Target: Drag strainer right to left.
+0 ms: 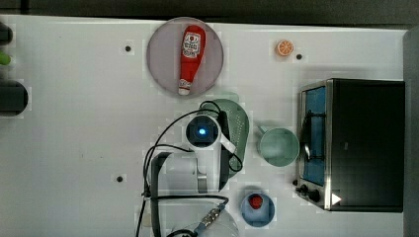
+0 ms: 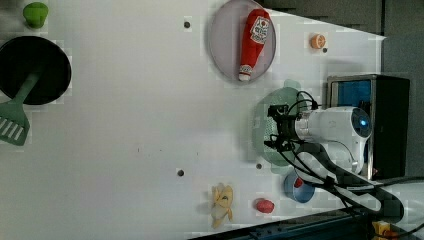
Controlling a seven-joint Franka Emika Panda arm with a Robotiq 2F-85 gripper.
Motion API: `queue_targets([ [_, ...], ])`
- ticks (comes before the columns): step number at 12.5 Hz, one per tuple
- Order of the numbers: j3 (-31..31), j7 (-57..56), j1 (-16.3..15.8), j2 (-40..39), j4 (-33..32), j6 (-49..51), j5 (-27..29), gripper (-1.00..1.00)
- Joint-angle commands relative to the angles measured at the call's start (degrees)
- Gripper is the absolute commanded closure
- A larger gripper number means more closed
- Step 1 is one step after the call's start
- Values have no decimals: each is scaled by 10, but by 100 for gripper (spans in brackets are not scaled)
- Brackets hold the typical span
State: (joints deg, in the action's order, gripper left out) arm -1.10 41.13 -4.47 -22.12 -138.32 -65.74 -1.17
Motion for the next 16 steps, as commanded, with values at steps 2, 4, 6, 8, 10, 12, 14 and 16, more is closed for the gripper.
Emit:
queue_targets([
  [2, 11, 86, -31, -11, 6, -18, -3, -100],
  [4, 17, 114, -50, -11, 8, -17, -2, -100],
  [6, 25, 144, -71, -11, 10, -18, -1, -100],
  [8, 32, 178, -90, -13, 14, -17, 0, -100],
  [10, 40, 196, -110, -18, 23, -17, 3, -100],
  [12, 46, 200, -128, -29, 37, -16, 18, -100],
  [14, 49, 201, -146, -42, 55, -16, 43, -100],
  [16, 51, 201, -162, -53, 73, -13, 60, -100],
])
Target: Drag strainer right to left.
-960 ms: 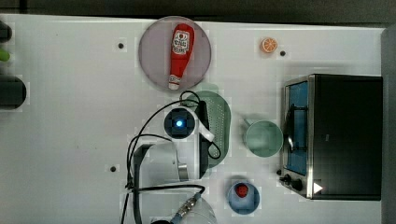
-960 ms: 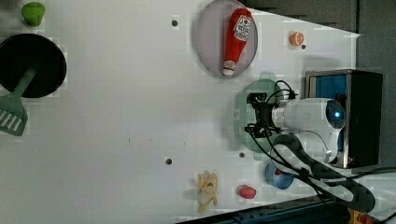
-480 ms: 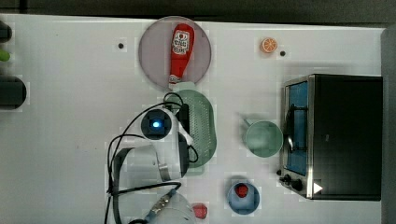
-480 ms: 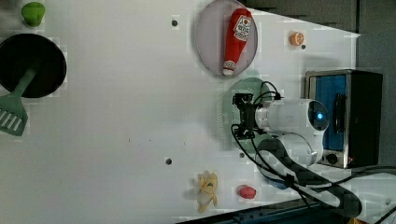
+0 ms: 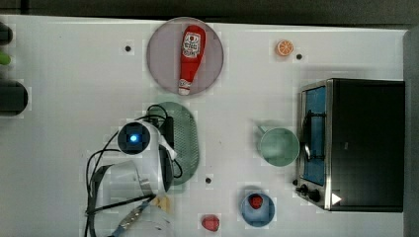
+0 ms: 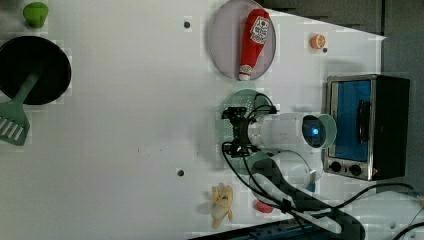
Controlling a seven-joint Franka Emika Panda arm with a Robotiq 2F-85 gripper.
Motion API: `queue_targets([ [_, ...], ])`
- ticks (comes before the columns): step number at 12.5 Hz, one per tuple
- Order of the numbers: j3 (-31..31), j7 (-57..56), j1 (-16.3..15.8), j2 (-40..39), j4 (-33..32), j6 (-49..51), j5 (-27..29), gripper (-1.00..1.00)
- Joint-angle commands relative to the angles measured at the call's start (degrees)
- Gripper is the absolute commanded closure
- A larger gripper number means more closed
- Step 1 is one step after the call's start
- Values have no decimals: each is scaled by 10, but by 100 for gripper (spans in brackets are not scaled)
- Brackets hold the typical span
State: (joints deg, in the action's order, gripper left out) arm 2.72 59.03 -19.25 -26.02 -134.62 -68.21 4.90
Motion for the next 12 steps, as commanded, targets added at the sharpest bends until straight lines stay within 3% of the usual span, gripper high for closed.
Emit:
queue_targets([
  [1, 13, 23, -23, -17, 45, 19, 6, -100],
  [12, 13, 117, -114, -60, 134, 55, 15, -100],
])
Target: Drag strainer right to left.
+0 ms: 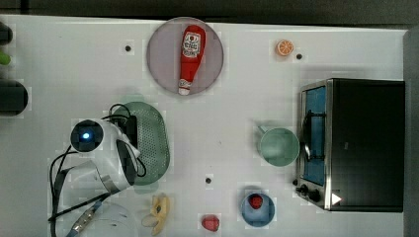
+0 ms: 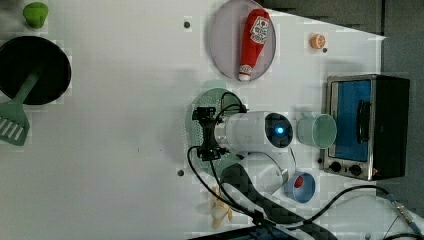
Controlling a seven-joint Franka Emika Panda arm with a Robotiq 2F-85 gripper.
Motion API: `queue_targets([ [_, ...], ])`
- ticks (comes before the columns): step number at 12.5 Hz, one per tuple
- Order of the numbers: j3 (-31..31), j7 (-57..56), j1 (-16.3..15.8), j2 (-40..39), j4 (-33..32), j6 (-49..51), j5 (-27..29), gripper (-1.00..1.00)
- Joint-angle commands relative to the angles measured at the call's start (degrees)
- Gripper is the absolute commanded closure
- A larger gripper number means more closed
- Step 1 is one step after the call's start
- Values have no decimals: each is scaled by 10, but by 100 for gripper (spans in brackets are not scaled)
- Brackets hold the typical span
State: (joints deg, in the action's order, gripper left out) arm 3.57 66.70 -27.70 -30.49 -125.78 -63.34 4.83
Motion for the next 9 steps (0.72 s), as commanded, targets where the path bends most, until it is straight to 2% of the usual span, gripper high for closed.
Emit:
queue_targets([
  [1, 4, 43, -36, -21, 55, 7, 15, -100],
  [9, 4, 91, -79, -65, 133, 28, 15, -100],
])
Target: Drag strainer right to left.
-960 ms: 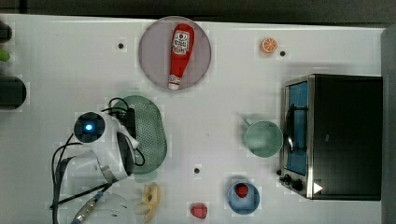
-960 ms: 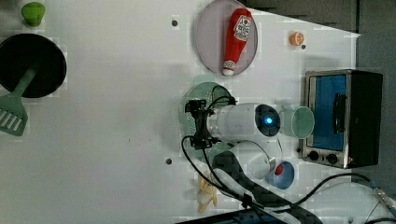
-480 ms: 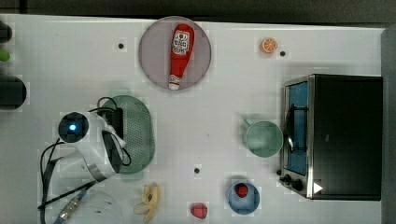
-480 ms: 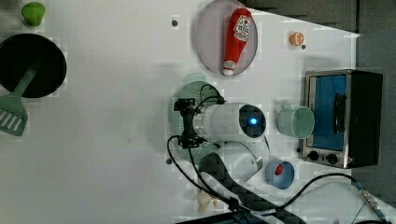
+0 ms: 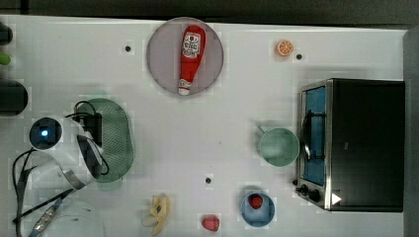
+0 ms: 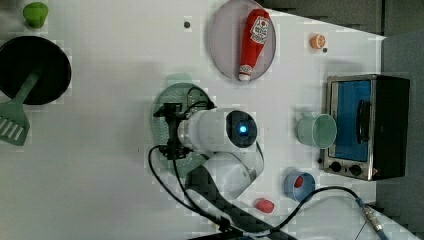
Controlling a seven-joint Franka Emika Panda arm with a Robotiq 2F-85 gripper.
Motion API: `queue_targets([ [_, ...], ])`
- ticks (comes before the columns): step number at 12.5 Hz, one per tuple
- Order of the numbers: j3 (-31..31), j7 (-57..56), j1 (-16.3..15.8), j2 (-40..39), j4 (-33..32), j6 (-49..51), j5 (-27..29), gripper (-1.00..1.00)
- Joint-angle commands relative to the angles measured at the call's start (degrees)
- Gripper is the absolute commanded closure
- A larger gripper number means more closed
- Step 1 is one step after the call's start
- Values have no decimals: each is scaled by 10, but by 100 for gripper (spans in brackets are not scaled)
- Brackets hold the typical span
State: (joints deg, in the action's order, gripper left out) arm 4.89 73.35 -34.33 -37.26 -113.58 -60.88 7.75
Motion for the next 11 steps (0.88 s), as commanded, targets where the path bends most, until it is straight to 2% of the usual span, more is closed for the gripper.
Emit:
queue_targets([
  [1, -9, 31, -16, -1, 19, 8, -13, -100],
  [6, -9, 36, -35, -11, 38, 14, -13, -100],
  [11, -9, 71, -40, -14, 51, 9, -13, -100],
])
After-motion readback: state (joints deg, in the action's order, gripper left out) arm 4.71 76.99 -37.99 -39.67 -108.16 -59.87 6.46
